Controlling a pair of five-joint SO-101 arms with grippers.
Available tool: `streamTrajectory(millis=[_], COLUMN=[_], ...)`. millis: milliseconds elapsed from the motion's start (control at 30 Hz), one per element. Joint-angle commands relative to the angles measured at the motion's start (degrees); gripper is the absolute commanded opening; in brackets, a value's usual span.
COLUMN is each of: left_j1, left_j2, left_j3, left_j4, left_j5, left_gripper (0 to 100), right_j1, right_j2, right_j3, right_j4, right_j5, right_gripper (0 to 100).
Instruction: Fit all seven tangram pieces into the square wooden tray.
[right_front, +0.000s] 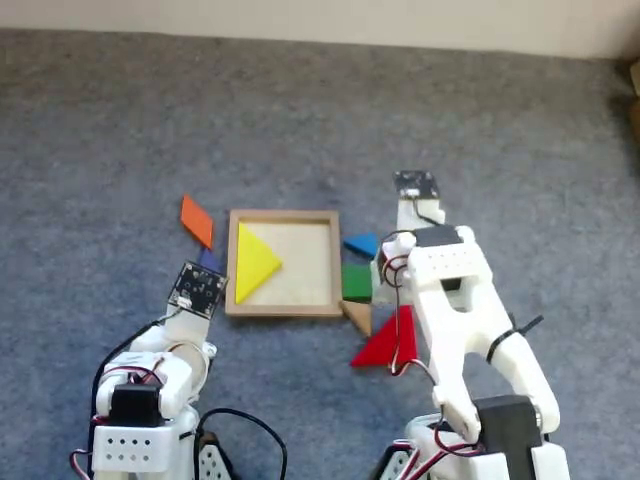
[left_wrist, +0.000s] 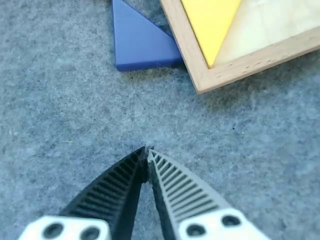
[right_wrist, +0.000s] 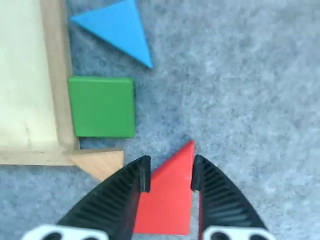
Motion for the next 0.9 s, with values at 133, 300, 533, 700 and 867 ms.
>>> streamTrajectory(millis=[133, 300, 533, 700, 867], left_j1=[-0.7, -0.7, -0.7, -0.7, -0.7], left_j2=[-2.0, -2.0, -2.0, -2.0, -2.0], left_j3=[1.2, 1.2, 1.2, 1.2, 1.2], left_j4=[0.3, 0.3, 0.3, 0.3, 0.3], left_j5=[0.6, 0.6, 0.6, 0.6, 0.6], left_gripper=[0, 0, 0, 0, 0], right_j1=[-0.7, -5.1, -8.7, -10.5, -8.7], right_j2=[-2.6, -2.5, -0.7, 6.5, 12.5], right_j3=[-0.9, -0.7, 1.0, 2.3, 1.7], right_j4=[3.0, 6.1, 6.7, 2.2, 3.0], right_j5=[-12.3, -15.2, -25.5, -26.4, -26.0], right_gripper=[29.6, 33.6, 33.7, 33.7, 33.7])
